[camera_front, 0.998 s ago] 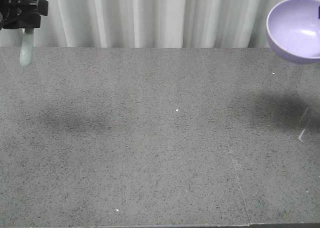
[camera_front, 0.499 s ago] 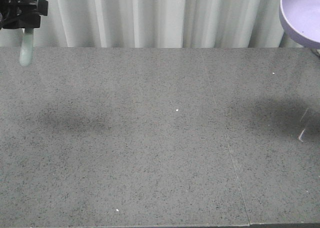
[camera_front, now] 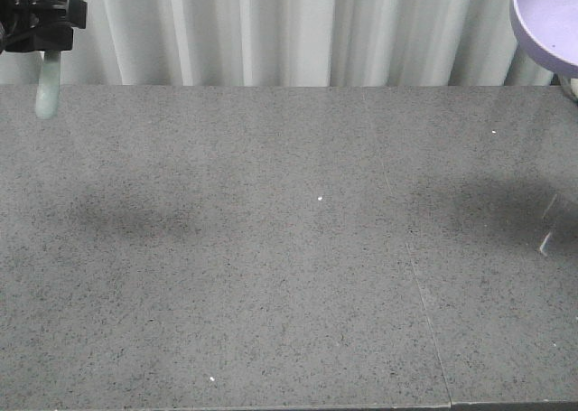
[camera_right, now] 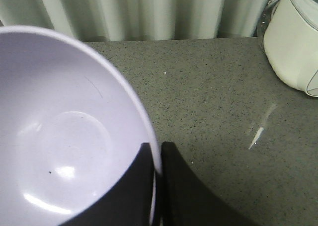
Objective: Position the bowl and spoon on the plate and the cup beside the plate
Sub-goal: 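Lift the lilac bowl with the right gripper, then drive the base, holding spoon and bowl, toward the counter with the blue plate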
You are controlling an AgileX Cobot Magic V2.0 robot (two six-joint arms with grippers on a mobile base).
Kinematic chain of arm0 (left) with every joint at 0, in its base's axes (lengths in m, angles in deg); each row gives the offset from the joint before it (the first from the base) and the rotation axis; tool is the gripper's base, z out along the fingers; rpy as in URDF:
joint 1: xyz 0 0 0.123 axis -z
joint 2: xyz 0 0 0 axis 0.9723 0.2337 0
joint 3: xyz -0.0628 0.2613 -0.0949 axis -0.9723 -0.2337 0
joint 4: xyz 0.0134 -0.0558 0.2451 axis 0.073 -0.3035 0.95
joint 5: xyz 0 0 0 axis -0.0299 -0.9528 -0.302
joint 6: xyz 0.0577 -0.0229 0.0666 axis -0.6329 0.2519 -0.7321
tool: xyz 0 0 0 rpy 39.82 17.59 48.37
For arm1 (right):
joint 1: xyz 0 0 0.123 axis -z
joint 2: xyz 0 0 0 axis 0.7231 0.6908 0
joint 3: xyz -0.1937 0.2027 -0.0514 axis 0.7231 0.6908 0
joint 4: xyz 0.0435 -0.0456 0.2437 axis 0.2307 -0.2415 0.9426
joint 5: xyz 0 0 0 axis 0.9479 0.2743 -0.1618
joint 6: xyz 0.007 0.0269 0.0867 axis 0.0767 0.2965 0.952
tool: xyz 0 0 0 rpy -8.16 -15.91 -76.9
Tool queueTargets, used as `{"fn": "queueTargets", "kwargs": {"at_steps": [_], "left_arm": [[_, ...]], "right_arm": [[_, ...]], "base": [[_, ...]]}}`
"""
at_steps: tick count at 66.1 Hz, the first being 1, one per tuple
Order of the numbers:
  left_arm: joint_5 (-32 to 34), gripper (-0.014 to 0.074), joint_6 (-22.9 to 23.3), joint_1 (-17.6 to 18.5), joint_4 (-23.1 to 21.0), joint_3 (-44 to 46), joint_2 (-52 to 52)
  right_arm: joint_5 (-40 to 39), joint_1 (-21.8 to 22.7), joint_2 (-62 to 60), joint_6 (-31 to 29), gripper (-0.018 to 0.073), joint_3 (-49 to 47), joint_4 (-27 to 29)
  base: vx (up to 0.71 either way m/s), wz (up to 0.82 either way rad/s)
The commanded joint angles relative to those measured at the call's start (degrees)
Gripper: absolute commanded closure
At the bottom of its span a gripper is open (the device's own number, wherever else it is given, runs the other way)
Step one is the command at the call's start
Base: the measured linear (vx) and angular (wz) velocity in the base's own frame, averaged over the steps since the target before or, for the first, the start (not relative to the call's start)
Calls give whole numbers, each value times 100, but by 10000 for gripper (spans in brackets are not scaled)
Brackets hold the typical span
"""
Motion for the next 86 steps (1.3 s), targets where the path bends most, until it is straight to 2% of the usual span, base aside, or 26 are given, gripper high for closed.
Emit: {"fn": "queueTargets", "kwargs": {"at_steps": [1,86], "left_arm": [[333,603,57,34,-95,179,-216],[333,603,57,34,-95,179,-216]], "right_arm": [[-408,34,-171,-40,566,-178,85],[-402,34,-171,-40,565,-178,84]], "base": [[0,0],[0,-1]]}}
